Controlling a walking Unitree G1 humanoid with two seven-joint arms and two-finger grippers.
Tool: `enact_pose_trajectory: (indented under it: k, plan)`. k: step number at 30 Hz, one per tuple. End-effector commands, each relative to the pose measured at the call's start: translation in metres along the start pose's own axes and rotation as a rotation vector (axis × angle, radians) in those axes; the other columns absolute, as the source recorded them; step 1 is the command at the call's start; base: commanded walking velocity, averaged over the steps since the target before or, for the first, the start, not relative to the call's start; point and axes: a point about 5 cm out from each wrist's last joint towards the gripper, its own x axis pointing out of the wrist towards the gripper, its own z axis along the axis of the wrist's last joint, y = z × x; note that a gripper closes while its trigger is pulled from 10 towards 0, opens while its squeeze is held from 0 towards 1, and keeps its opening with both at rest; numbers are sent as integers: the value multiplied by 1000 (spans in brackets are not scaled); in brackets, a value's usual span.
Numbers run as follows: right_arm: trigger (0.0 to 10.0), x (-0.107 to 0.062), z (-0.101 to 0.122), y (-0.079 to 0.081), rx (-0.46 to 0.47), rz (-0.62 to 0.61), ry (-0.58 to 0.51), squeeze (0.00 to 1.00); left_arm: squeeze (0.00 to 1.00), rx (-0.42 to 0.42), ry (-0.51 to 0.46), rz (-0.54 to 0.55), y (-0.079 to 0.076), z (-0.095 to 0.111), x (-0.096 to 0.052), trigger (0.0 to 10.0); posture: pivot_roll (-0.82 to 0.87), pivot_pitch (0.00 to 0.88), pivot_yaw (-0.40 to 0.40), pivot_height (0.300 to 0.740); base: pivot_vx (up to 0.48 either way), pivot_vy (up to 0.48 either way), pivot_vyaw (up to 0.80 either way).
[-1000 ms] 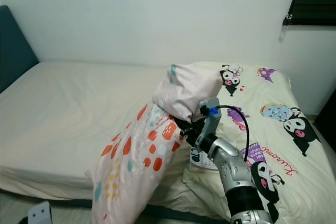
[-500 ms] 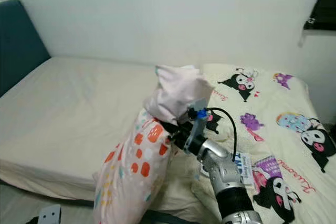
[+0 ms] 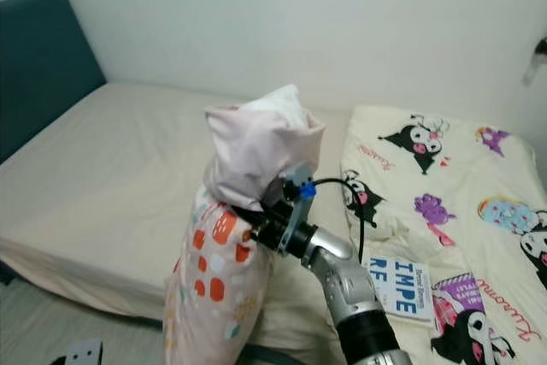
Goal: Clean up the room
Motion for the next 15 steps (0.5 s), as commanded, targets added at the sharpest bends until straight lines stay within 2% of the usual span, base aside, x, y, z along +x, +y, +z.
enact_pose_trajectory:
  k: [1, 3, 5, 8, 10, 15]
  plan:
    - [0, 5, -6, 9, 9, 41, 4, 0, 0, -6, 32, -25, -3, -8, -1, 10000, -104, 21, 0, 740, 0, 0, 688]
    - [0, 6, -7, 11, 15, 46, 3, 0, 0, -7, 35, -35, -5, -9, -1, 10000, -105, 22, 1, 740, 0, -210, 688]
    - [0, 7, -7, 13, 19, 51, -2, 0, 0, 36, 45, -44, -5, -11, -1, 10000, -105, 21, 2, 740, 0, -454, 684]
    - [0, 6, -6, 13, 20, 51, -3, 0, 0, 26, 43, -35, -4, -10, -1, 10000, -105, 21, 1, 740, 0, -454, 685]
    - [0, 6, -6, 13, 19, 51, -4, 0, 0, -29, 29, -11, -1, -8, -1, 10000, -107, 20, 2, 740, 0, 0, 681]
    - [0, 6, -5, 13, 15, 53, -3, 0, 0, -23, 26, -11, -3, -8, -1, 10000, -108, 19, 0, 740, 0, 0, 688]
